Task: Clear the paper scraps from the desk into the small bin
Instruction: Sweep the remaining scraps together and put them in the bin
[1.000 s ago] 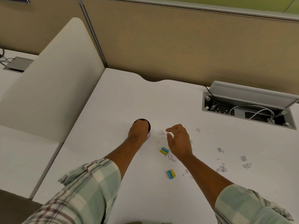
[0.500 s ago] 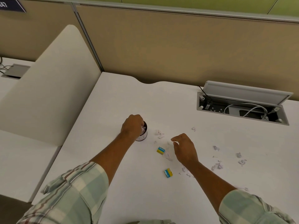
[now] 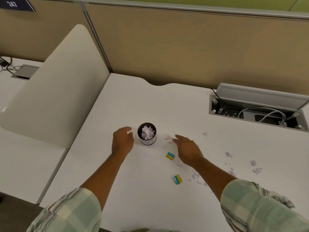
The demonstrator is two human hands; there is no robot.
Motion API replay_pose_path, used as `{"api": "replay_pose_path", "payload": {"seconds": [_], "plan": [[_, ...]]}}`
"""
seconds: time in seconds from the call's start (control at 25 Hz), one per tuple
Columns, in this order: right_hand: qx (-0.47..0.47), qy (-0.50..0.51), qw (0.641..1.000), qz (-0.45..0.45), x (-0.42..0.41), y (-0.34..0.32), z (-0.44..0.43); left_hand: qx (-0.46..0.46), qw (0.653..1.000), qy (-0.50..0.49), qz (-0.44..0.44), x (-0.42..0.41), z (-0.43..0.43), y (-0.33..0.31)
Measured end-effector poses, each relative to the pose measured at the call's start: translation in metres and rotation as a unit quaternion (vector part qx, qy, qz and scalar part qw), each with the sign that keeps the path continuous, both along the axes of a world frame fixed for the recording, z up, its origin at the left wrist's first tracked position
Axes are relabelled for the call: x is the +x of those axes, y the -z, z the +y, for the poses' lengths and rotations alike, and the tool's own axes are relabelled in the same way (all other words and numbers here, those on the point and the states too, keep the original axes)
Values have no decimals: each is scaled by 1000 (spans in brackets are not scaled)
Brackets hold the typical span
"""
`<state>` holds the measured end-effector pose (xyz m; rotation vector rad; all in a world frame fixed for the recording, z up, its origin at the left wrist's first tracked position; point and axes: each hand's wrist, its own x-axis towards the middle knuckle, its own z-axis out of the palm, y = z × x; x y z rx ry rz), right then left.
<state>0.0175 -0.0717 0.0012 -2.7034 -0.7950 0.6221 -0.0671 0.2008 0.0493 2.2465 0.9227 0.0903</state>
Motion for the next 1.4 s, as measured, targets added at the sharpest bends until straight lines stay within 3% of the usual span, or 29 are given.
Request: {"api": "replay_pose_path", "payload": {"seconds": [0.24, 0.52, 0.72, 0.92, 1.2, 1.4], "plan": [[-122, -250, 960, -23, 25, 2, 34, 14, 975, 144, 170, -48, -23, 61], [-153, -332, 931, -10, 24, 19, 27, 32, 958, 205, 200, -54, -31, 88], [-148, -315, 937, -20, 28, 25, -2, 108, 944, 245, 192, -32, -16, 95], [-118, -234, 965, -11, 21, 33, -43, 149, 914, 304, 222, -15, -2, 96], [-85, -138, 987, -11, -15, 38, -108, 98, 953, 202, 201, -56, -97, 105], [-84, -103, 991, -10, -34, 33, -157, 59, 959, 185, 206, -70, -186, 100]]}}
